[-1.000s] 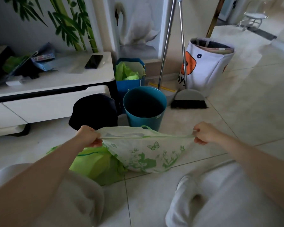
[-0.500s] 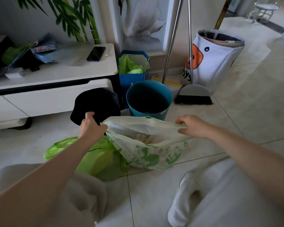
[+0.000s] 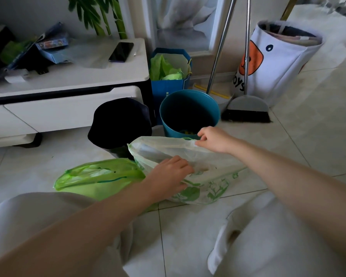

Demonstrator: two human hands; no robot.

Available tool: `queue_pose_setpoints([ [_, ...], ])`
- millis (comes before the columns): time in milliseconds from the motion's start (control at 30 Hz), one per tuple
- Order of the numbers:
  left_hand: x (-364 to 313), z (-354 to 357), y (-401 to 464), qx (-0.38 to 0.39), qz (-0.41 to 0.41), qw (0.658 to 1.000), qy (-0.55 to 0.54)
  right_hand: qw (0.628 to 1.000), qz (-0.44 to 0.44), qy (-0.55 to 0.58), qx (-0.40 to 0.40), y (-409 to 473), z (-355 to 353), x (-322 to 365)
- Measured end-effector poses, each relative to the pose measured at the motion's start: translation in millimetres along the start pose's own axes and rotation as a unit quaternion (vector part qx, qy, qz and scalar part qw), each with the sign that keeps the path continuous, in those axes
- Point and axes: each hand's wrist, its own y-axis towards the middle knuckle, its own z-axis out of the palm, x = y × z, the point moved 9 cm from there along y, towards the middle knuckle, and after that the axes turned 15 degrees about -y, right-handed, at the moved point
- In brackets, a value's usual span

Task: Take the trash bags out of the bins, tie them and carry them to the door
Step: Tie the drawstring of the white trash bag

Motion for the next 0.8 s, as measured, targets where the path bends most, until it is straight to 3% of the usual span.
queue_pose_setpoints([
  [300,3,4,4,-0.019,0.012,0.998,-0.061,0.997,0.020,0.031,0.073,33,22,7],
  [500,17,5,4,-0.017,-0.095,0.983,-0.158,0.992,0.024,0.110,0.051,43,18,12],
  [667,25,2,9,-0.018,-0.175,0.942,-0.285,0.991,0.001,0.136,0.008,39,4,18],
  [800,31,-13,11,-0.048,-0.215,0.919,-0.327,0.987,-0.001,0.156,-0.028,30,-10,20],
])
